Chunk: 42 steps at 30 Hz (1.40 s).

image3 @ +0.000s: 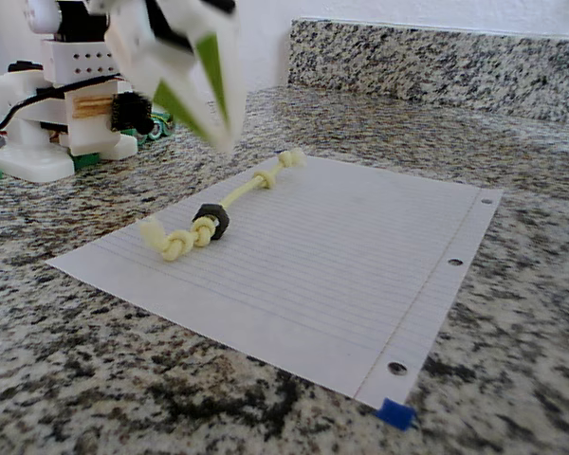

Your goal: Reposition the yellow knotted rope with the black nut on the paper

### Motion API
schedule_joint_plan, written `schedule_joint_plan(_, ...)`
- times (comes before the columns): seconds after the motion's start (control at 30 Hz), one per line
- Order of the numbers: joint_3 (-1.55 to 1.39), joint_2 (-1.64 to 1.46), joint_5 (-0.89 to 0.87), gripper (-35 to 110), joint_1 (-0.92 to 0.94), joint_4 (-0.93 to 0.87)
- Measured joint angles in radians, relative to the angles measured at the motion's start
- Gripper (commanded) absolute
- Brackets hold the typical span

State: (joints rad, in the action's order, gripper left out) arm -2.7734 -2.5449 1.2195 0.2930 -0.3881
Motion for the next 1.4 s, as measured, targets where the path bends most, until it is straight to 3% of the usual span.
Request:
schedule_joint_plan(0.23, -0.003, -0.331, 0.324, 0, -0.034, -0.288)
schedule_joint_plan(0.53, -0.055, -0.497, 0.383, 0, -0.158, -0.706)
schedule_joint_plan(0.73, -0.167, -0.614, 0.387, 0, -0.244, -0.770)
schedule_joint_plan(1.4, -0.373, -0.854, 0.387, 0, -0.255, -0.824)
